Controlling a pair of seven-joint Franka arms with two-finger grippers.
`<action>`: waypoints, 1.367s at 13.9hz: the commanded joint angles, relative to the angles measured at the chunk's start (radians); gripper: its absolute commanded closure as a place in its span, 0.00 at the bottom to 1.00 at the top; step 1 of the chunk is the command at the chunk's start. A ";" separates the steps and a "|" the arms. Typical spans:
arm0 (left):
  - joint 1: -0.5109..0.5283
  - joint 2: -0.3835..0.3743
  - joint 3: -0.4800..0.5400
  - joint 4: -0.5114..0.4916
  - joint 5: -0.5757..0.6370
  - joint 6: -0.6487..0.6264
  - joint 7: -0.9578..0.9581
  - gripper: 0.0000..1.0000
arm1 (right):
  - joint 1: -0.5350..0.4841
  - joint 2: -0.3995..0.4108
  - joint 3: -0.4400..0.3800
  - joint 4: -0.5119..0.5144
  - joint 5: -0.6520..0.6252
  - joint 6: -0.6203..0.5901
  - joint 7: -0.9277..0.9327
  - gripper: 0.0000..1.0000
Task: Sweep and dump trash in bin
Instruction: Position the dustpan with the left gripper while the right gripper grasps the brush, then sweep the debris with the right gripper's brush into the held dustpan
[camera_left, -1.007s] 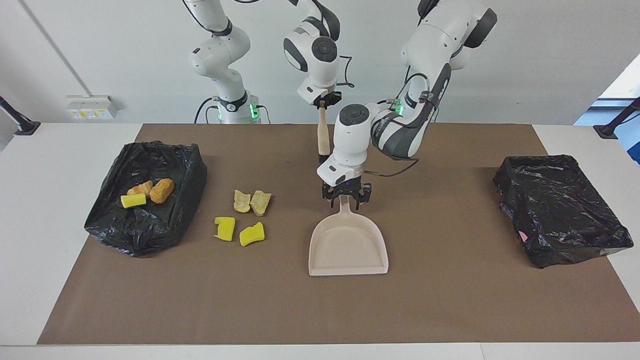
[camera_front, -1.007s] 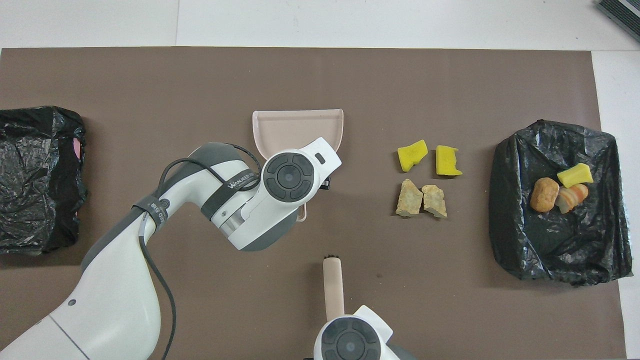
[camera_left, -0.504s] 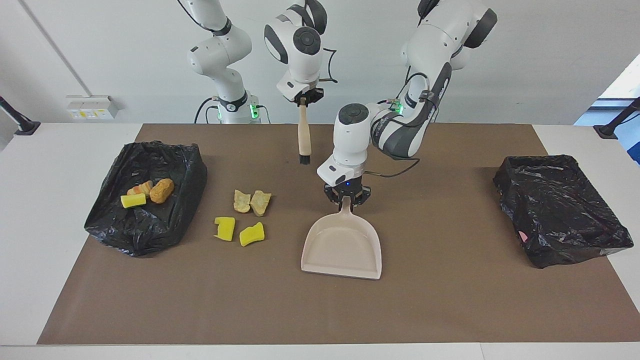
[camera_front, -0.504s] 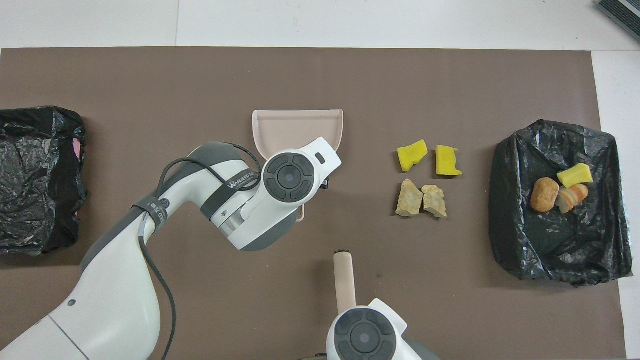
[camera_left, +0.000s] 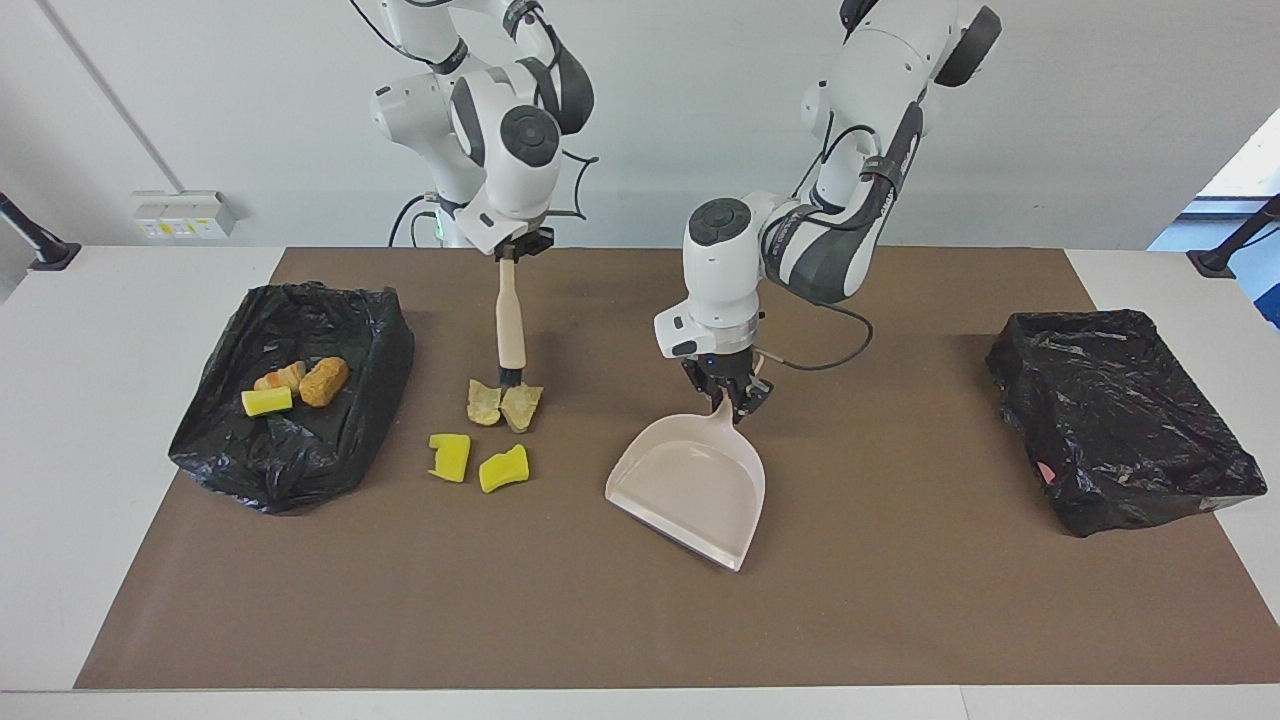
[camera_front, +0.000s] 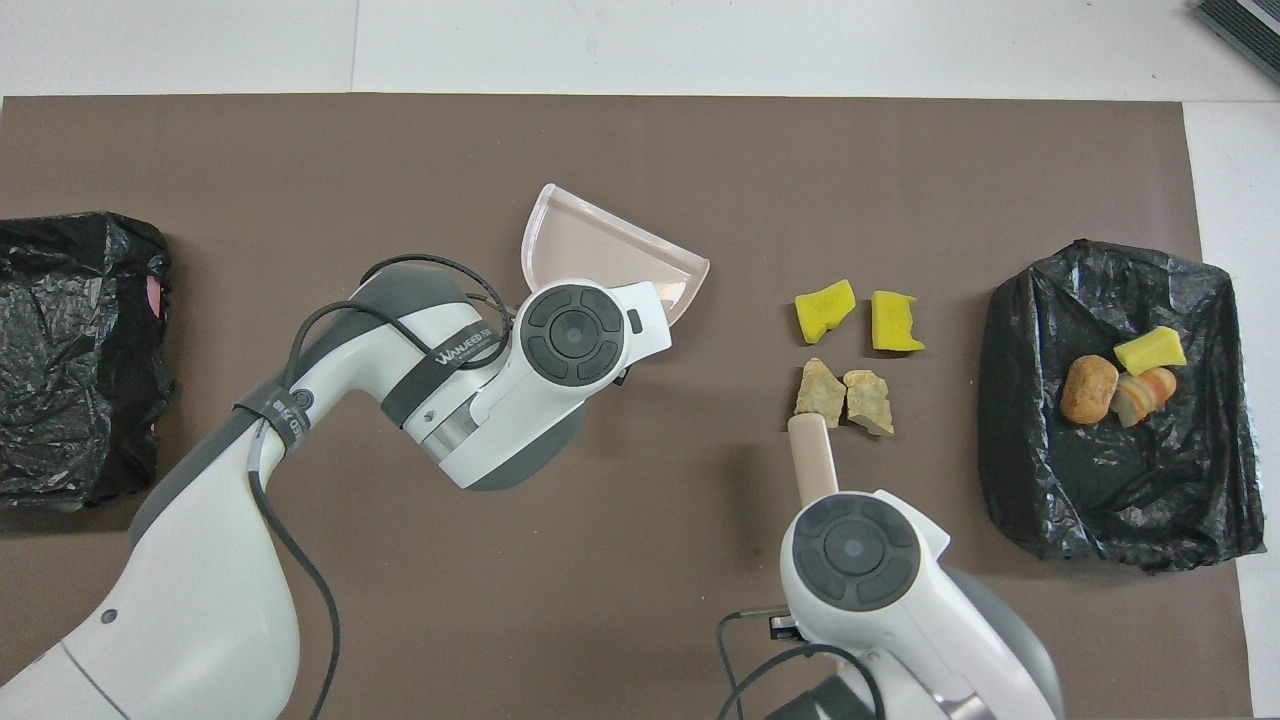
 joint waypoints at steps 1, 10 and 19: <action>0.013 -0.030 -0.006 -0.013 0.002 -0.056 0.232 1.00 | -0.091 0.074 0.012 0.077 -0.089 0.025 -0.133 1.00; 0.014 -0.088 -0.034 -0.096 -0.001 -0.154 0.571 1.00 | -0.223 0.256 0.012 0.163 -0.255 0.230 -0.260 1.00; 0.014 -0.141 -0.091 -0.199 -0.001 -0.087 0.561 1.00 | -0.179 0.285 0.021 0.123 0.008 0.195 -0.265 1.00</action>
